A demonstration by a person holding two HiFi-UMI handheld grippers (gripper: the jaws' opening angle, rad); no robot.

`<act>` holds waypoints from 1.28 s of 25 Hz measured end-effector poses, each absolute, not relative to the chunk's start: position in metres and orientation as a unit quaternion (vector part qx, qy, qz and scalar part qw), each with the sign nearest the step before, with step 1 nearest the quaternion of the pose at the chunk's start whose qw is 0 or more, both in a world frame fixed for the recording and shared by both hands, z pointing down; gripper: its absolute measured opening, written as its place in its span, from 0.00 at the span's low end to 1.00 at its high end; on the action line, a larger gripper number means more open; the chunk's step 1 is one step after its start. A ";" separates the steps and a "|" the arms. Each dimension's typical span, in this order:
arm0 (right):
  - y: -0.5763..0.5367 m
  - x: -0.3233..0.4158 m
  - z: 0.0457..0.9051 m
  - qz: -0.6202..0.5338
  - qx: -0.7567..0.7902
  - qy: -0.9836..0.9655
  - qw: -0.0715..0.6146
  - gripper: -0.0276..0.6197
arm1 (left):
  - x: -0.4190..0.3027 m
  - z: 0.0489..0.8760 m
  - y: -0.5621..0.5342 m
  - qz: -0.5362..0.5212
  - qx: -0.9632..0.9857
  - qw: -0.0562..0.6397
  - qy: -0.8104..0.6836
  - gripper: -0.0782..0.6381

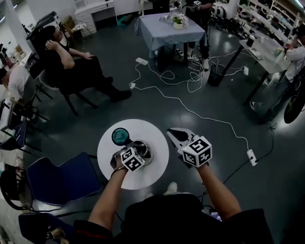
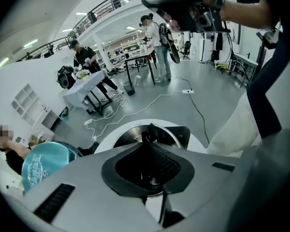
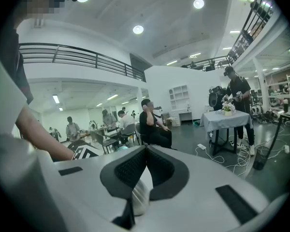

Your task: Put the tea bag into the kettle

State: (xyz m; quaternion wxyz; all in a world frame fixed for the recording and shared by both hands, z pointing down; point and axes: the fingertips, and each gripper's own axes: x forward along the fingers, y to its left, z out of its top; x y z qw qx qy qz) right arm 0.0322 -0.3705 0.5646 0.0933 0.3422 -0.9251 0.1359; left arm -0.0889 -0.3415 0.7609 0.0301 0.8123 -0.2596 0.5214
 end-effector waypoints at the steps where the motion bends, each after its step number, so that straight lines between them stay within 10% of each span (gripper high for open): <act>1: -0.371 0.033 0.565 0.137 0.342 -0.925 0.094 0.07 | -0.088 0.762 -0.342 0.521 0.812 0.027 -0.263 0.17; 32: -0.370 0.001 0.576 0.145 0.341 -0.923 0.104 0.07 | -0.110 0.739 -0.344 0.461 0.838 0.028 -0.291 0.32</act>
